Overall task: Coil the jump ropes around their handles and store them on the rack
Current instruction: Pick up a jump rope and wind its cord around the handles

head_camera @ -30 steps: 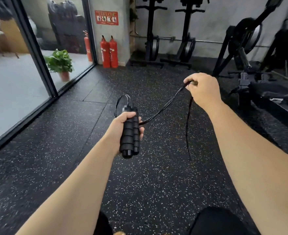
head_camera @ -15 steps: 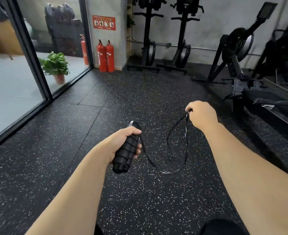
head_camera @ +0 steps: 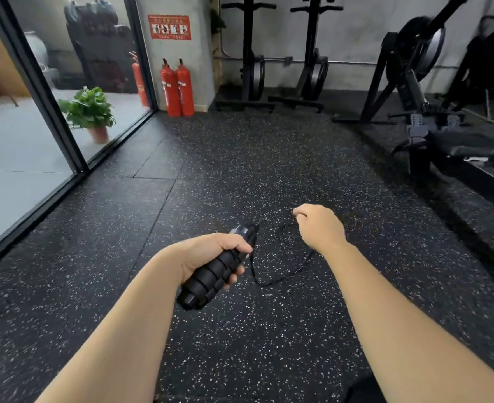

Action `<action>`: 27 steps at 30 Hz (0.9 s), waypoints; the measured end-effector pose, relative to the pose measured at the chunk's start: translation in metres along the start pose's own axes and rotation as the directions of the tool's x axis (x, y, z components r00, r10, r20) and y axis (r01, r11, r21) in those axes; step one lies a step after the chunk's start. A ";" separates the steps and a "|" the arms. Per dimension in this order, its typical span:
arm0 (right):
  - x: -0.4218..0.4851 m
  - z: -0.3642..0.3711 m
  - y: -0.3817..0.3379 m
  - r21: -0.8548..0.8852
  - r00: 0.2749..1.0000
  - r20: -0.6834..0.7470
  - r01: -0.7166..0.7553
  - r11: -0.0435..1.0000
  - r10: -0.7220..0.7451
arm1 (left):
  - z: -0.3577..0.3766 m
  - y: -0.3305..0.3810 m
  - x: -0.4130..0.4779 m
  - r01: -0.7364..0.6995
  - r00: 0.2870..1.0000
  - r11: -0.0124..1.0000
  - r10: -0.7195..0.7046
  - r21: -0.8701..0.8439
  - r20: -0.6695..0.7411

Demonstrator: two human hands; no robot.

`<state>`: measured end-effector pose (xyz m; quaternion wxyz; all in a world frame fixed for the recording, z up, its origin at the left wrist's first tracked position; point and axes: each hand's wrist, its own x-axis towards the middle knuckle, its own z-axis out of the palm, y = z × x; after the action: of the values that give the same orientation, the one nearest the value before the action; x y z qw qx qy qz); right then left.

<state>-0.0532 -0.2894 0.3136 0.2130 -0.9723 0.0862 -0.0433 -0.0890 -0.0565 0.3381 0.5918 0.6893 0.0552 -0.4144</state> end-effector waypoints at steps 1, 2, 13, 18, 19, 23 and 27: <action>-0.005 0.003 -0.006 0.141 0.999 -0.011 0.035 0.989 -0.033 | 0.002 0.000 0.001 0.008 1.000 1.000 -0.008 0.018 0.004; -0.010 0.005 -0.011 0.271 0.998 -0.011 0.060 0.961 -0.059 | 0.004 0.000 0.001 0.012 1.000 0.999 -0.012 0.031 0.010; -0.045 0.025 -0.023 0.573 0.946 0.250 0.029 0.819 -0.208 | 0.005 -0.012 0.000 0.082 0.978 0.988 -0.105 0.129 0.178; -0.037 0.023 -0.021 0.511 0.971 0.085 0.151 0.846 -0.225 | 0.003 -0.013 -0.003 0.094 0.962 0.993 -0.110 0.075 0.252; -0.036 0.023 -0.021 0.502 0.976 0.038 0.165 0.849 -0.213 | 0.003 -0.013 -0.003 0.094 0.960 0.993 -0.108 0.064 0.260; -0.033 0.027 -0.023 0.455 0.978 -0.112 0.208 0.866 -0.175 | 0.003 -0.012 -0.003 0.089 0.944 0.996 -0.089 0.015 0.316; -0.031 0.028 -0.027 0.447 0.961 -0.214 0.256 0.857 -0.175 | -0.001 -0.012 -0.001 0.076 0.933 0.995 -0.050 -0.059 0.357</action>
<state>-0.0761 -0.2486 0.2982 0.4283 -0.8879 -0.0192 -0.1670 -0.0966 -0.0518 0.3294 0.6027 0.5792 -0.0156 -0.5487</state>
